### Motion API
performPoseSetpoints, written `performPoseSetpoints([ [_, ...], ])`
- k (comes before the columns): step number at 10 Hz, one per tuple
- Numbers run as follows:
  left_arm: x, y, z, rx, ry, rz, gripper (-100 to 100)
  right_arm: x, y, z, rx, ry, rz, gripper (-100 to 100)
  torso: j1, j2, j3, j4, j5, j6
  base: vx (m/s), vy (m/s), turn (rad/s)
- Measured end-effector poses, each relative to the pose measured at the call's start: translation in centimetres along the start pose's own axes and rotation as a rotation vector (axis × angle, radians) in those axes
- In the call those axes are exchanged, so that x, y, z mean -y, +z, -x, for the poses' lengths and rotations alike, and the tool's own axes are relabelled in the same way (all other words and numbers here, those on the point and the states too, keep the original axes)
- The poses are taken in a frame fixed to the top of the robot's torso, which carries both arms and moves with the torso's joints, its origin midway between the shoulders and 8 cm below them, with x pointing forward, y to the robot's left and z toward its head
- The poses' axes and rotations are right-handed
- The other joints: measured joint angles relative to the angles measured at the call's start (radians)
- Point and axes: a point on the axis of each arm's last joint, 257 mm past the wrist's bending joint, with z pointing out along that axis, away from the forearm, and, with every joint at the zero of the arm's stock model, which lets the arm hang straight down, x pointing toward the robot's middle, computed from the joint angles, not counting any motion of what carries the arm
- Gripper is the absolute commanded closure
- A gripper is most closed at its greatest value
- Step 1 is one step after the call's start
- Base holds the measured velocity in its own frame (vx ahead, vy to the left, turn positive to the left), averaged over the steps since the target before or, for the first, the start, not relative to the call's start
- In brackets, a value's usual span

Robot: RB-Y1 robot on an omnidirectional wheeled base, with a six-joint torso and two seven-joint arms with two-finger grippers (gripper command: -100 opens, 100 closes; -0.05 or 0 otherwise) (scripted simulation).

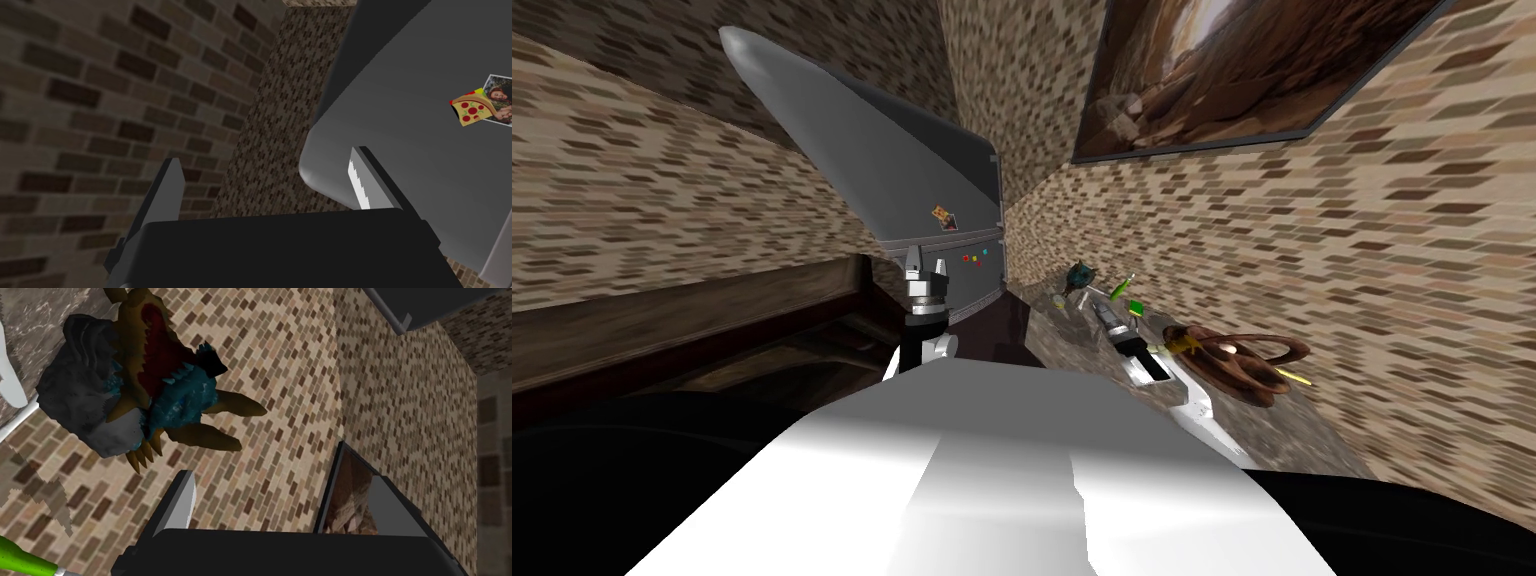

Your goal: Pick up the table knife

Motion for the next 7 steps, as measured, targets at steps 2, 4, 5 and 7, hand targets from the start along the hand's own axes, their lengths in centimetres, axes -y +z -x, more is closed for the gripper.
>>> performPoseSetpoints([
  [2, 0.0, 0.0, 0.0, 0.000, 0.000, 0.000, 0, 3.7, -1.0, 0.6, -0.036, -0.042, -0.099, -100, 0.001, -0.001, -0.001, 0.000, 0.000, 0.000, 0.069, 0.068, -0.027],
  [4, 0.0, 0.0, 0.0, 0.000, 0.000, 0.000, 0, 6.8, -2.2, 0.5, -0.069, -0.081, -0.176, -100, -0.001, 0.001, 0.000, 0.000, 0.000, 0.000, 0.053, 0.053, -0.044],
  [5, 0.0, 0.0, 0.0, 0.000, 0.000, 0.000, 0, 8.5, -3.0, 0.7, -0.088, -0.102, -0.224, -100, 0.000, 0.001, 0.000, 0.000, 0.000, 0.000, 0.102, 0.083, -0.089],
  [7, 0.0, 0.0, 0.0, 0.000, 0.000, 0.000, 0, 11.9, -4.8, 1.3, -0.122, -0.140, -0.322, -100, 0.000, -0.001, -0.001, 0.000, 0.000, 0.000, 0.077, 0.072, -0.038],
])
